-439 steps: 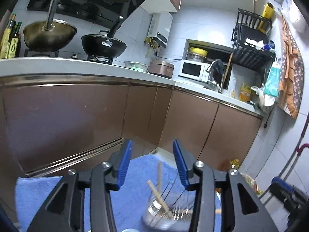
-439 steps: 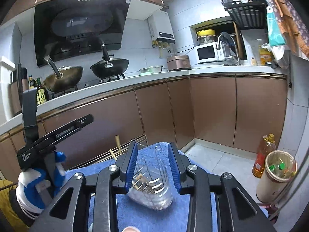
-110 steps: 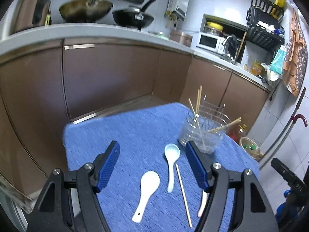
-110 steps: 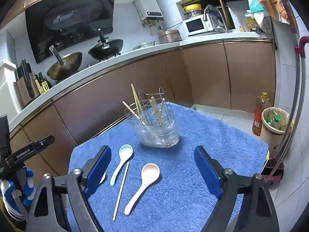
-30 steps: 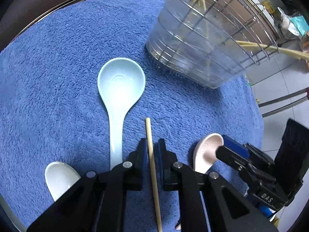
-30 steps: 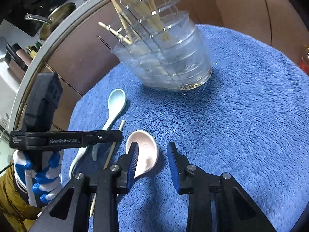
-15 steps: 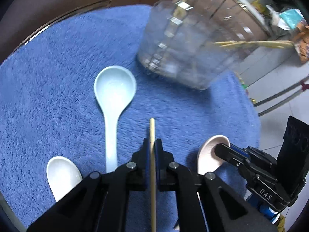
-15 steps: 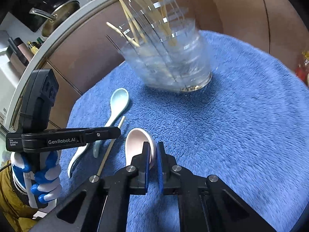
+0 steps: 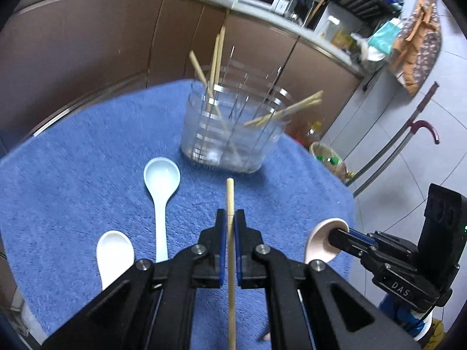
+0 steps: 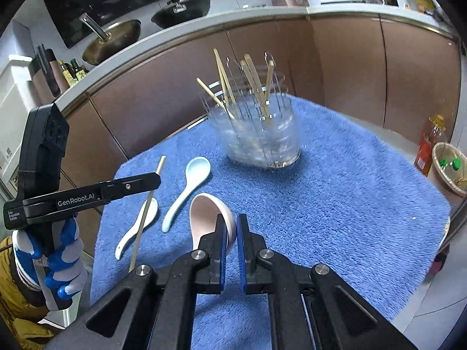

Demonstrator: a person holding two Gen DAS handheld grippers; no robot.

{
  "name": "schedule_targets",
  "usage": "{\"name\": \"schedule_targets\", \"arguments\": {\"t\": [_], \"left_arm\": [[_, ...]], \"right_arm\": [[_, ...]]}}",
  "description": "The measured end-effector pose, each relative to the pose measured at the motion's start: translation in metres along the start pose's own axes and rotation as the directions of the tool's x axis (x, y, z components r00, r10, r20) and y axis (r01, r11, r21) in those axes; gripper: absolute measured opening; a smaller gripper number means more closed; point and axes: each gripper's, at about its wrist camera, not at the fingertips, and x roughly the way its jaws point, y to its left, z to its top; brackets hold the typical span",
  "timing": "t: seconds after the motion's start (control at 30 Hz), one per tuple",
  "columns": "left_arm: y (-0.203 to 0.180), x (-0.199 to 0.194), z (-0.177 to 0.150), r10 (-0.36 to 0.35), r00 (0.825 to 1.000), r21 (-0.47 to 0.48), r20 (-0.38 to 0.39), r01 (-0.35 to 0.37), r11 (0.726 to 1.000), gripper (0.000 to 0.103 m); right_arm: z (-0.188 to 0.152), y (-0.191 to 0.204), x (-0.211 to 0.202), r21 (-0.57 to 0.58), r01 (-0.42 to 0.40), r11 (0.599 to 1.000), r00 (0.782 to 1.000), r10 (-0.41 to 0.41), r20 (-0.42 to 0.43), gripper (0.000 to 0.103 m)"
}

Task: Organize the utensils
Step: 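Carry the chopstick and pink spoon into the holder and open both tools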

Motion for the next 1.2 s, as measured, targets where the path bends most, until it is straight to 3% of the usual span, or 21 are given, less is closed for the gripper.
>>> {"name": "schedule_targets", "arguments": {"t": [0.2, 0.33, 0.5, 0.6, 0.73, 0.8, 0.93, 1.1, 1.2], "left_arm": [[0.004, -0.05, 0.017, -0.013, 0.992, 0.002, 0.125, 0.013, 1.0, 0.004], [0.001, -0.07, 0.05, -0.001, 0.975, -0.012, 0.224, 0.004, 1.0, 0.004], [-0.005, -0.08, 0.103, 0.021, 0.939, -0.036, 0.343, -0.009, 0.999, 0.004], [-0.009, -0.081, 0.133, 0.042, 0.909, -0.058, 0.416, -0.02, 0.998, 0.004], [-0.012, -0.073, 0.166, 0.078, 0.854, -0.098, 0.514, -0.032, 0.995, 0.004], [-0.01, -0.067, 0.179, 0.095, 0.835, -0.119, 0.542, -0.036, 0.992, 0.004], [-0.006, -0.046, 0.2, 0.153, 0.793, -0.153, 0.59, -0.076, 0.985, 0.004], [-0.005, -0.006, 0.213, 0.217, 0.77, -0.189, 0.6, -0.128, 0.974, 0.004], [-0.002, 0.022, 0.21, 0.236, 0.773, -0.2, 0.589, -0.144, 0.969, 0.004]], "right_arm": [[0.016, 0.013, -0.022, -0.034, 0.041, 0.999, 0.996, -0.039, 0.075, 0.007], [0.042, 0.02, -0.037, -0.054, 0.091, 0.994, 0.983, -0.081, 0.166, 0.007], [0.088, 0.032, -0.052, -0.082, 0.16, 0.984, 0.943, -0.128, 0.306, 0.007], [0.117, 0.036, -0.055, -0.098, 0.241, 0.966, 0.905, -0.187, 0.382, 0.007], [0.147, 0.028, -0.044, -0.083, 0.32, 0.944, 0.858, -0.252, 0.448, 0.007], [0.157, 0.022, -0.035, -0.071, 0.351, 0.934, 0.839, -0.28, 0.467, 0.007], [0.171, 0.011, -0.016, -0.065, 0.397, 0.915, 0.816, -0.32, 0.481, 0.007], [0.173, 0.003, 0.017, -0.086, 0.472, 0.877, 0.791, -0.379, 0.48, 0.007], [0.164, 0.002, 0.037, -0.111, 0.522, 0.846, 0.774, -0.414, 0.48, 0.007]]}}
